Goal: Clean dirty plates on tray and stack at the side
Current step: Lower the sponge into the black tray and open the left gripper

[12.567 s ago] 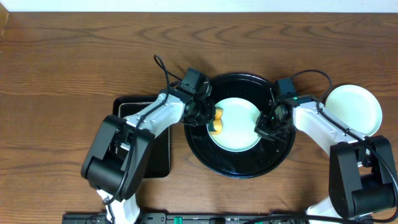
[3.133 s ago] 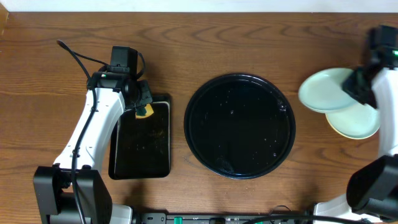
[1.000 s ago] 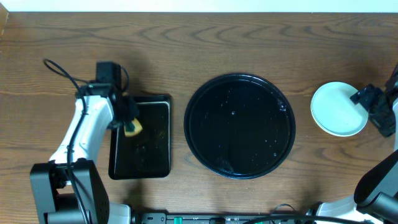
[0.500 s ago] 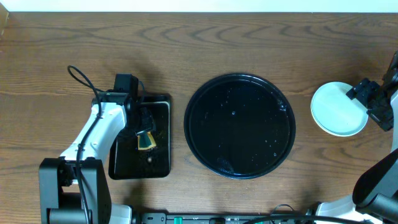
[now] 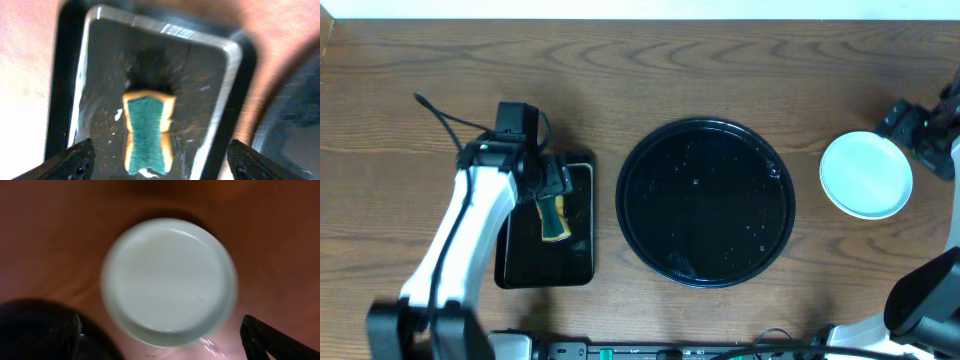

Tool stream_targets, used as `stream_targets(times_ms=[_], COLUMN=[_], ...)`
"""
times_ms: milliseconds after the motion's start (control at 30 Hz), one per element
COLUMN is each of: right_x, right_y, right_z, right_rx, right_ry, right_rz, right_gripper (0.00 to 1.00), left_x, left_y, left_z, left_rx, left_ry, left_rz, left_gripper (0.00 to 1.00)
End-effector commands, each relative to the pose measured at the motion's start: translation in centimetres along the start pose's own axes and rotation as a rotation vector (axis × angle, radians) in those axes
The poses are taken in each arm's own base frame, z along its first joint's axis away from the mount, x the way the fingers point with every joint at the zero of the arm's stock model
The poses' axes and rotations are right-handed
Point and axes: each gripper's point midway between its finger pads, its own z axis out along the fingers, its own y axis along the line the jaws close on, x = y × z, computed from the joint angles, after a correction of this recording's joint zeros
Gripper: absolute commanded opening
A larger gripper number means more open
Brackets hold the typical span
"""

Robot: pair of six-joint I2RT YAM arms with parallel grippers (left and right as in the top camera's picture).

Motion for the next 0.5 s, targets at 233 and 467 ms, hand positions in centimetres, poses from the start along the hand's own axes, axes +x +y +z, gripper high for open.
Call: stream_targets(times_ms=[233, 467], right_x=[-1.6, -2.0], right_y=[9.2, 8.7], right_z=[-9.6, -13.8], right_rx=[-0.456, -0.425], right_ry=[-0.224, -0.36], right_rz=[-0.364, -0.427], right_gripper=[0.99, 0.99], left_x=[-0.8, 1.5], left_y=[-3.7, -2.9], left_z=[-12.7, -19.7], left_rx=[0.179, 0.268], left_ry=[-0.393, -0.607], left_rz=[0.176, 0.185], left_gripper=[0.87, 0.87])
